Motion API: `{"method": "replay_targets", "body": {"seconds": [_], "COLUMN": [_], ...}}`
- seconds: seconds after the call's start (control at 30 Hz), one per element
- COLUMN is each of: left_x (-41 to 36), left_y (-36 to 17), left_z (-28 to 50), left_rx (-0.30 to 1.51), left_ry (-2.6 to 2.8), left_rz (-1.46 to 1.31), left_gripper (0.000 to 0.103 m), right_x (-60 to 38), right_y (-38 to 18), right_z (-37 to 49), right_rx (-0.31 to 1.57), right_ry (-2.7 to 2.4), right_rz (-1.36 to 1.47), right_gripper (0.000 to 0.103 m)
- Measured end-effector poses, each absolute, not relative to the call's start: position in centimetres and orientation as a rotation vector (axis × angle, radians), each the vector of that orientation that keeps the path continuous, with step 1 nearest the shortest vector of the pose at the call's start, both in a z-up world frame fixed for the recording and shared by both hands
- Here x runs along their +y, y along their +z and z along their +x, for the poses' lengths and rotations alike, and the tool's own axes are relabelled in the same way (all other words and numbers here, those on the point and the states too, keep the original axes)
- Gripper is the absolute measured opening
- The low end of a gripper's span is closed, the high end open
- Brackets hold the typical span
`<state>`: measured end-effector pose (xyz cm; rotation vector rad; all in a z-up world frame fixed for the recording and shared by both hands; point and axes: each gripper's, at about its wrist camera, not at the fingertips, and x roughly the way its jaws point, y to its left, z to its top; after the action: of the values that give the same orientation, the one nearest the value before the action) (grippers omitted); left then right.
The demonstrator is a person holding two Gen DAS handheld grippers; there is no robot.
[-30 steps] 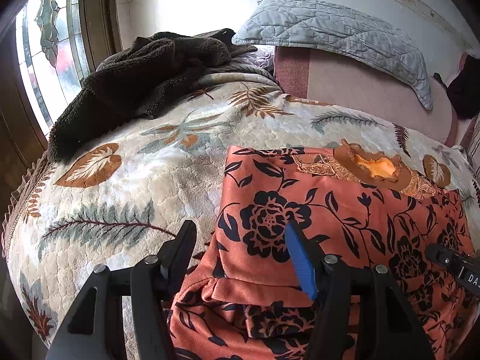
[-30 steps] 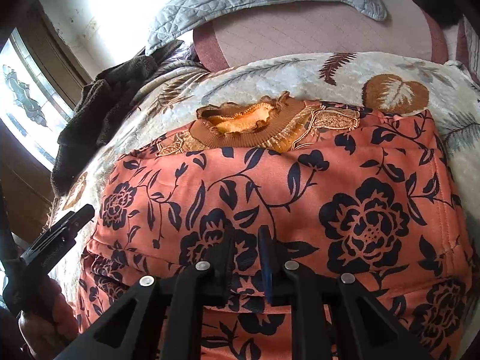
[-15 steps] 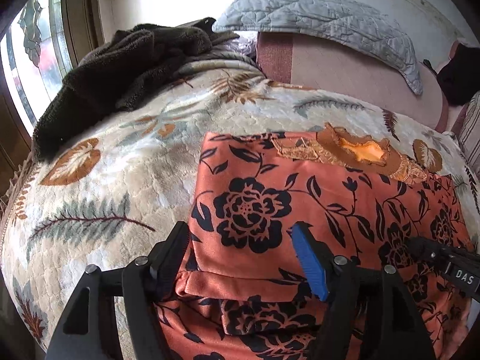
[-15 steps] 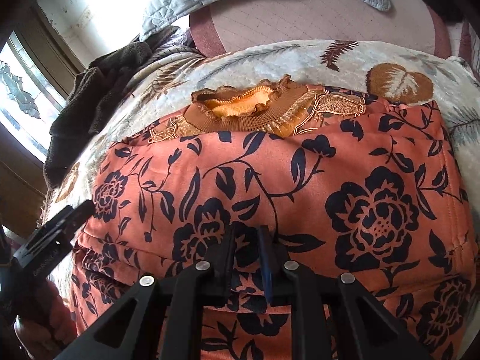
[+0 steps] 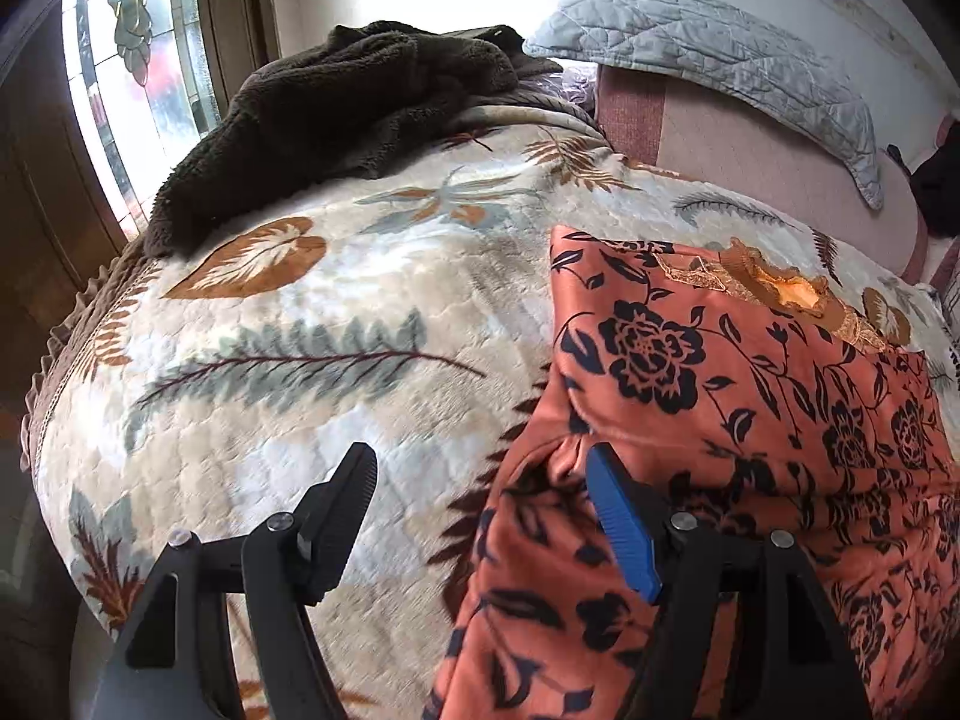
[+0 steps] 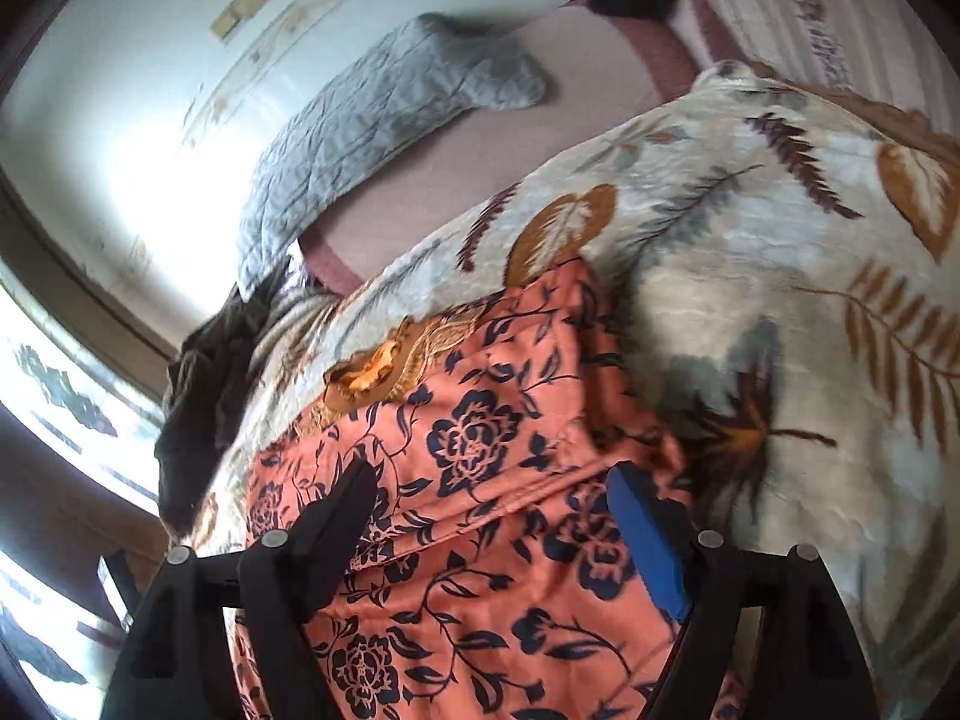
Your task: Fold small clothes
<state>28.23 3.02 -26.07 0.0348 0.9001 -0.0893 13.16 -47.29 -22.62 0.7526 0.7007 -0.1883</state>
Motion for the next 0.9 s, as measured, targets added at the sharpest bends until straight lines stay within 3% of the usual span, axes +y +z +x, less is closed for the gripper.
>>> {"method": "replay_targets", "body": {"seconds": [0.4, 0.43, 0.53, 0.67, 0.73, 0.8, 0.9], "left_x": [11.8, 11.9, 11.3, 11.1, 11.1, 11.1, 10.5], "left_y": [-28.9, -29.0, -29.2, -29.8, -30.4, -31.1, -31.7], "left_z": [15.1, 14.9, 14.3, 14.1, 14.3, 14.5, 14.3], "left_rx": [1.023, 1.024, 1.04, 1.059, 1.086, 1.121, 1.135], "left_ry": [-0.228, -0.236, -0.281, -0.312, -0.31, -0.319, -0.337], "left_rz": [-0.065, -0.071, -0.074, -0.092, -0.098, -0.116, -0.089], "left_gripper": [0.075, 0.072, 0.046, 0.042, 0.042, 0.043, 0.048], "right_x": [-47.2, -46.8, -46.2, -45.6, -45.3, -45.0, -44.5], "right_y": [-27.8, -28.3, -29.6, -30.6, -30.7, -30.7, -30.7], "right_z": [1.1, 1.1, 1.4, 1.5, 1.4, 1.1, 0.8], "right_rx": [0.895, 0.919, 1.001, 1.038, 1.043, 1.048, 1.067], "right_ry": [-0.112, -0.128, -0.223, -0.256, -0.251, -0.236, -0.231], "right_rz": [0.837, 0.815, 0.736, 0.698, 0.692, 0.695, 0.671], "right_gripper": [0.082, 0.082, 0.08, 0.077, 0.072, 0.056, 0.043]}}
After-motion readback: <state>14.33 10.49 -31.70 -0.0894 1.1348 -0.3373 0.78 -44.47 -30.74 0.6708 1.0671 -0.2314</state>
